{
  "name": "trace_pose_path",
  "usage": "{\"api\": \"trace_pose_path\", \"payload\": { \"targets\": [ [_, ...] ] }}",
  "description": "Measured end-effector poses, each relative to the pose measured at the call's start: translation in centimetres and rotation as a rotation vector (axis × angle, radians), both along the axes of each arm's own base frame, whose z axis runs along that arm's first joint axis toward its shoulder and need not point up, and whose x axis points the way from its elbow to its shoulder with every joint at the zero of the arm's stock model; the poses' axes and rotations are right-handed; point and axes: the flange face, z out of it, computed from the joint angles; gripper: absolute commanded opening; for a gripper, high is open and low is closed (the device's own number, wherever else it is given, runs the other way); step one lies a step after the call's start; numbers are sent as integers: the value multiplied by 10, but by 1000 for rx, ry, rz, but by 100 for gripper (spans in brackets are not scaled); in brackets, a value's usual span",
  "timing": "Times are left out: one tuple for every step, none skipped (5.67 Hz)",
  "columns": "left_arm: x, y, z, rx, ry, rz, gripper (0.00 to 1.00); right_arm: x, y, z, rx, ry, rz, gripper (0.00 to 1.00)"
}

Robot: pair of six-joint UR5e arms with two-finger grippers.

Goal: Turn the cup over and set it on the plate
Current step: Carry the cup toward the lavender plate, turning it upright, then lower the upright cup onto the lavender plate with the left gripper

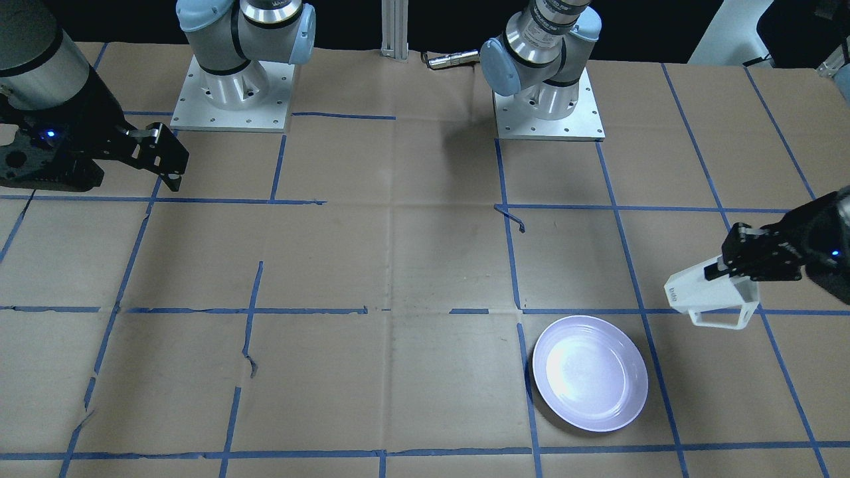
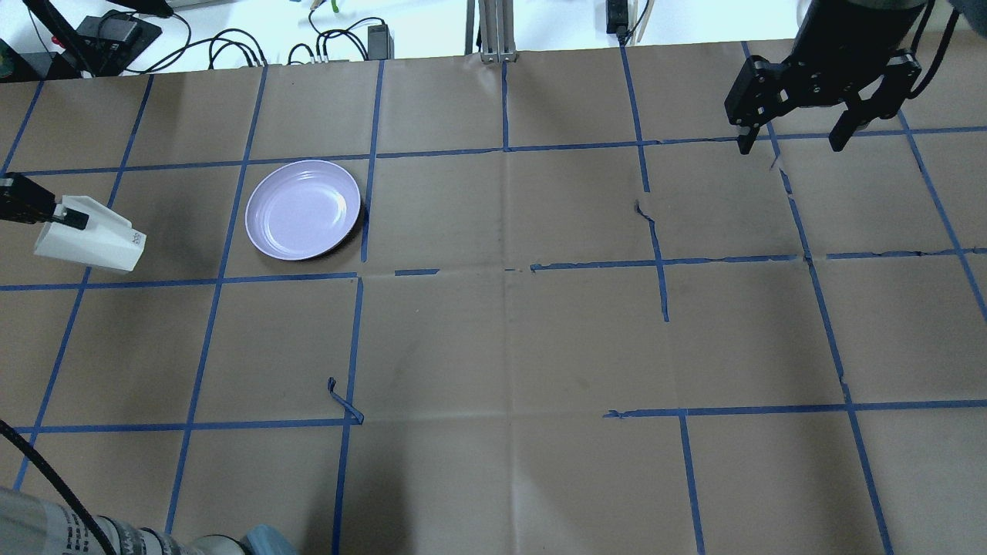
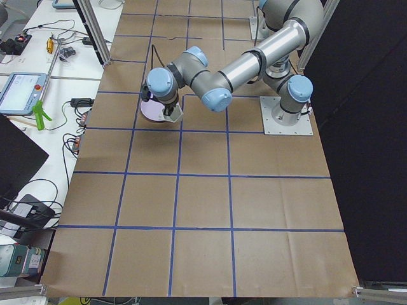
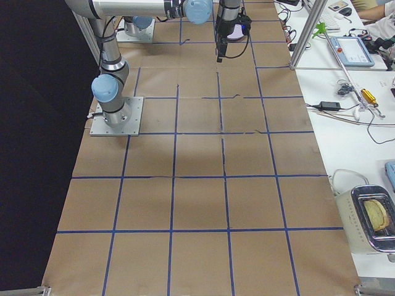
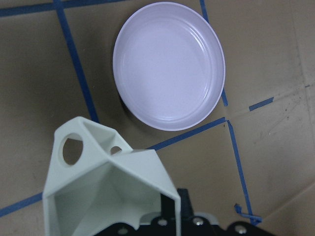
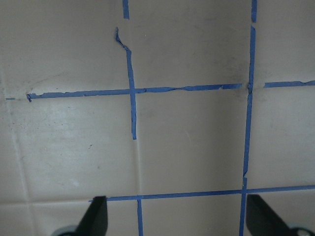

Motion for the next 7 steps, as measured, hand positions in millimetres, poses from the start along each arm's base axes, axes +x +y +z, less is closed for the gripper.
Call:
{"api": "trace_pose_path", "payload": {
  "targets": [
    [-62, -18, -8, -25, -90, -21, 0, 0, 0, 0, 0, 0, 0, 100],
    [-108, -25, -31, -43, -177, -24, 0, 0, 0, 0, 0, 0, 0, 100],
    [-143, -24, -59, -69, -254, -25, 0, 0, 0, 0, 0, 0, 0, 100],
    [-169, -20, -79, -101, -291, -24, 0, 0, 0, 0, 0, 0, 0, 100],
    [-185, -15, -93, -118, -303, -20, 8, 0, 0, 0, 0, 0, 0, 100],
    [-191, -11, -101, -120, -305, -15, 98, 0, 0, 0, 0, 0, 0, 100],
    [-193, -13, -110, -121, -305, -13, 98, 0, 0, 0, 0, 0, 0, 100]
  ]
}}
